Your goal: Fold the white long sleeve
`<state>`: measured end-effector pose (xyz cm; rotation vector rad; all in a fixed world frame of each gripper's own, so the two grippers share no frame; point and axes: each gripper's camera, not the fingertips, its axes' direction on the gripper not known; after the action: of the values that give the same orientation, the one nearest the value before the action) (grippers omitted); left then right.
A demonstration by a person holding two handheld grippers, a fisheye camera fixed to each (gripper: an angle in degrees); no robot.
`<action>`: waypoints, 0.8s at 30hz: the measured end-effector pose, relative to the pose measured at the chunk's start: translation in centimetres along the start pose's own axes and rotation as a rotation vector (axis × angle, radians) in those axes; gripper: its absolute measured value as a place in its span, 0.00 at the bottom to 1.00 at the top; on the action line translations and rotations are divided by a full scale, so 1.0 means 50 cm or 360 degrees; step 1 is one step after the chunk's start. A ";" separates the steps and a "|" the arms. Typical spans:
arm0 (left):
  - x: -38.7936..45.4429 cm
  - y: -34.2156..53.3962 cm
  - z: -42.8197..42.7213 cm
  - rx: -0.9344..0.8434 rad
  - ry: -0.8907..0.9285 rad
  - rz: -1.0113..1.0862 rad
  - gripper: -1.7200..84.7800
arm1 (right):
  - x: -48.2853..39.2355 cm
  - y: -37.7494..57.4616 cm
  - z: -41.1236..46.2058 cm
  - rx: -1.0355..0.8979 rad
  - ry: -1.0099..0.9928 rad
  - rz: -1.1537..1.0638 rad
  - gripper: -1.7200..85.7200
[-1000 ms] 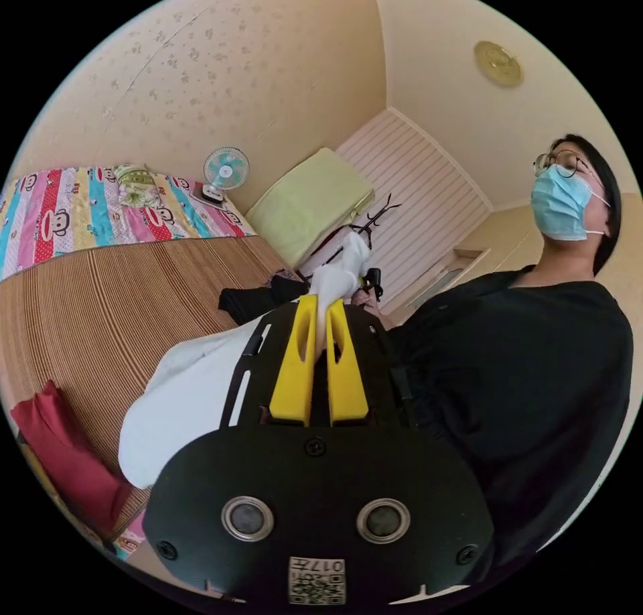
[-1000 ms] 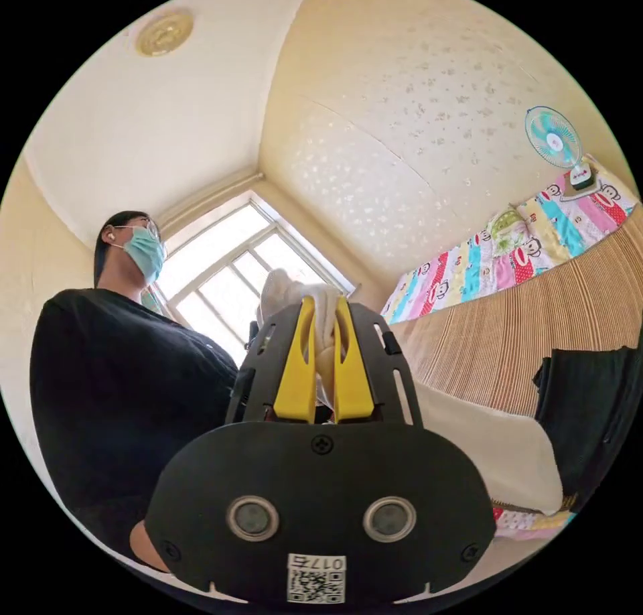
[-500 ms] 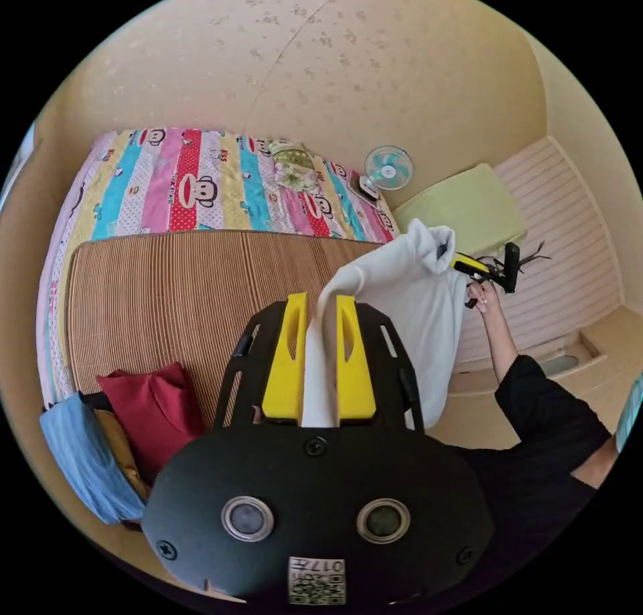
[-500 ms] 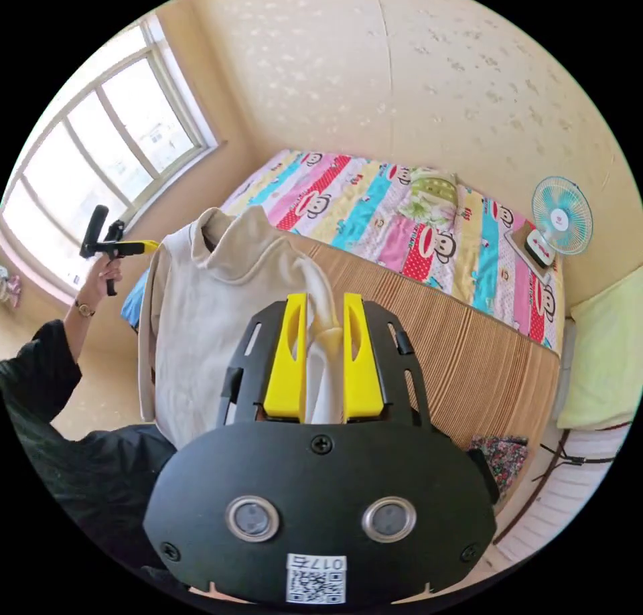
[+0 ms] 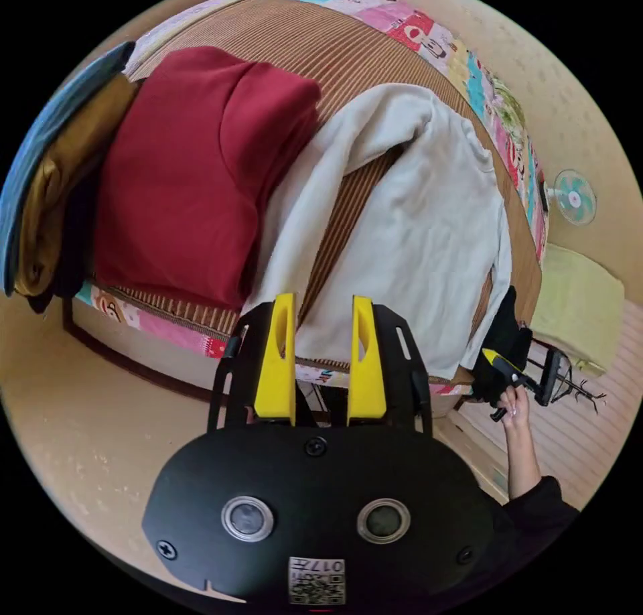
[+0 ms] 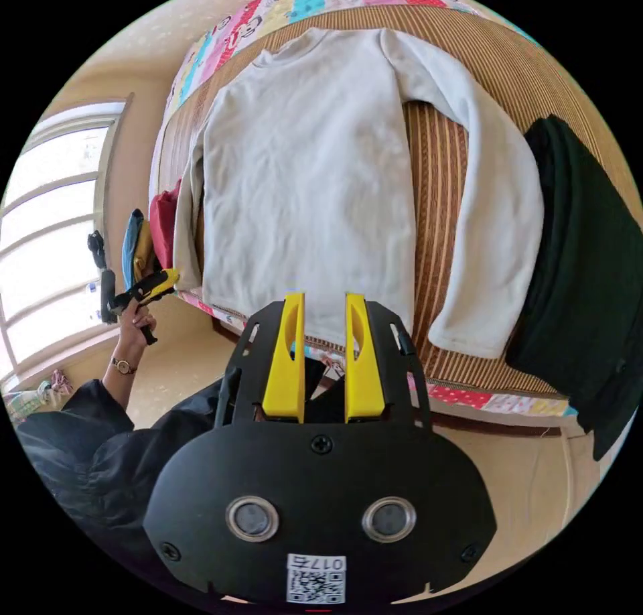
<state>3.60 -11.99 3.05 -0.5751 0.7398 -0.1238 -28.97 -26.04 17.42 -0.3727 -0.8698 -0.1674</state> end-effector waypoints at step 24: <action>0.110 0.041 -0.202 -0.0204 -0.0531 0.0571 0.07 | 0.398 0.331 -0.042 0.0009 -0.0276 0.0602 0.14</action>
<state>0.73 -16.47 -7.35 -0.5589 0.5170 0.3471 -9.96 -11.43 27.41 -0.5446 -0.9537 0.2198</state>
